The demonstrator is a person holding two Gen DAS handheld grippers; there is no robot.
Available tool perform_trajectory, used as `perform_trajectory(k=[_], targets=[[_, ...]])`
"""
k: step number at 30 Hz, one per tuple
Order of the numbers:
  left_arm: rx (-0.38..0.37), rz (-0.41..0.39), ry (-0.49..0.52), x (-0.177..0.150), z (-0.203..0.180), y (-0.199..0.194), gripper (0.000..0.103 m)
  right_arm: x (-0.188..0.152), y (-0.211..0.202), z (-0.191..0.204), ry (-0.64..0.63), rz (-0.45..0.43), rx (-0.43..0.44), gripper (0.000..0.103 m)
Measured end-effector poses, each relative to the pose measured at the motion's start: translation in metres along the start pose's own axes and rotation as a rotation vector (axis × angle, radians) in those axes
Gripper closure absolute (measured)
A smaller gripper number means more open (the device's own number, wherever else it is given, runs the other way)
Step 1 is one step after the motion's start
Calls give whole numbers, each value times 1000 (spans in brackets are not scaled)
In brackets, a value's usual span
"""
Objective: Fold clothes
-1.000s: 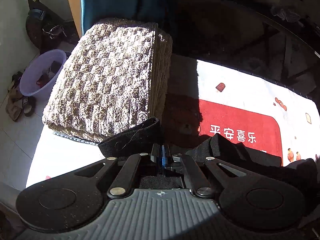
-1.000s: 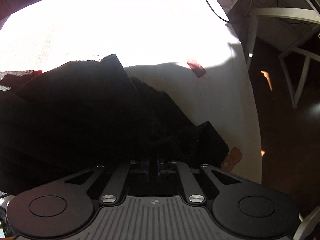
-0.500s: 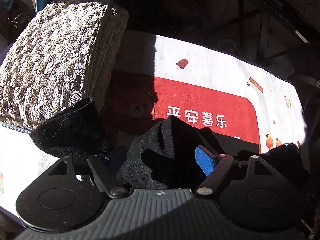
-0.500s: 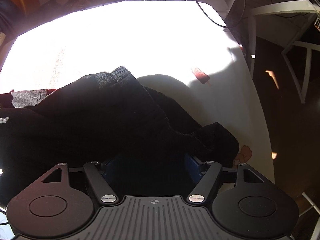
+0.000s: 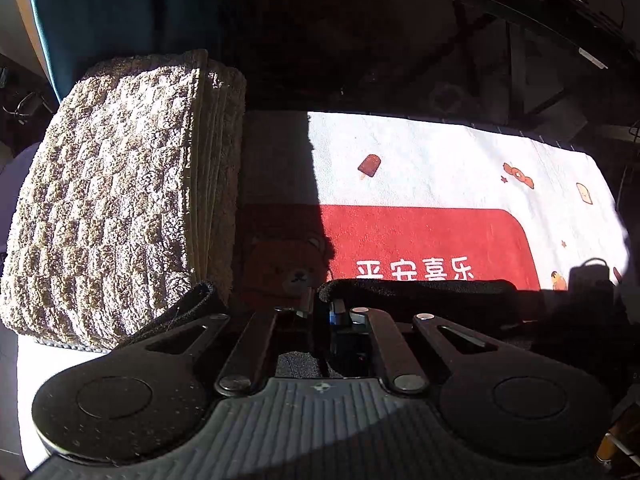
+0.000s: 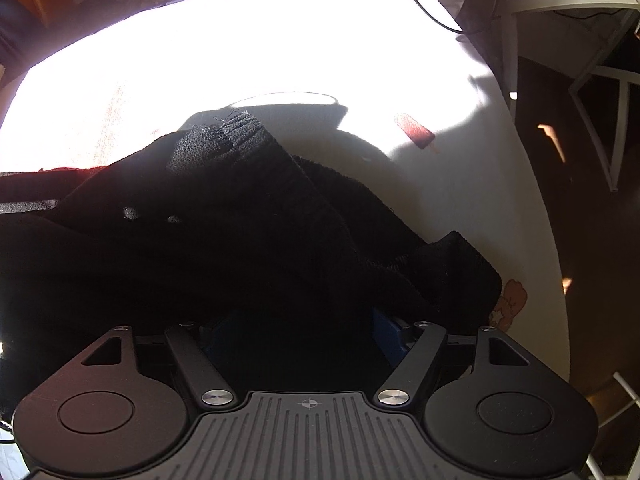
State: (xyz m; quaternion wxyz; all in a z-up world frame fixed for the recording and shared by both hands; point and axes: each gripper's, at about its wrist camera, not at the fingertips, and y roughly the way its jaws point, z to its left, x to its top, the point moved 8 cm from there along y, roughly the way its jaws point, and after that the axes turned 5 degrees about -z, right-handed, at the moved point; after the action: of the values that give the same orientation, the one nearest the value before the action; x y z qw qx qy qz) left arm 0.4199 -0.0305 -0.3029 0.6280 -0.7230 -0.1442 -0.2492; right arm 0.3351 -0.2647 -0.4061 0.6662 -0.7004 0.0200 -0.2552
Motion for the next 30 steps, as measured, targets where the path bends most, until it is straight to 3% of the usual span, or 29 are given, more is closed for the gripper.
perform_trajectory(k=[2, 5, 8, 11, 12, 15, 16, 20, 23, 27, 29, 30], targets=[[27, -100, -121, 12, 23, -40, 96, 1, 2, 0, 0, 3, 0, 34], [55, -174, -289, 12, 50, -86, 96, 4, 4, 3, -4, 5, 18, 32], [51, -57, -396, -27, 63, -76, 94, 7, 6, 8, -22, 10, 15, 31], [89, 68, -413, -72, 68, -48, 91, 8, 8, 11, -19, 11, 9, 29], [93, 97, -406, -86, 68, -40, 86, 8, 7, 12, -13, 11, 10, 29], [90, 172, -382, -114, 64, -18, 50, 8, 0, 10, 10, -1, 29, 29], [82, 185, -385, -120, 62, -12, 44, 9, -3, 8, 28, -8, 38, 29], [57, 226, -487, -133, 60, 8, 31, 3, -24, -9, 239, -24, 112, 25], [83, 260, -515, -136, 63, 22, 30, -10, -35, -30, 471, -24, 127, 11], [97, 262, -502, -131, 57, 33, 11, -37, -30, -46, 739, 16, 143, 6], [89, 278, -479, -130, 51, 39, 1, -45, -23, -49, 798, 27, 124, 5], [107, 283, -444, -130, 48, 41, 0, -47, -20, -50, 814, 31, 107, 5]])
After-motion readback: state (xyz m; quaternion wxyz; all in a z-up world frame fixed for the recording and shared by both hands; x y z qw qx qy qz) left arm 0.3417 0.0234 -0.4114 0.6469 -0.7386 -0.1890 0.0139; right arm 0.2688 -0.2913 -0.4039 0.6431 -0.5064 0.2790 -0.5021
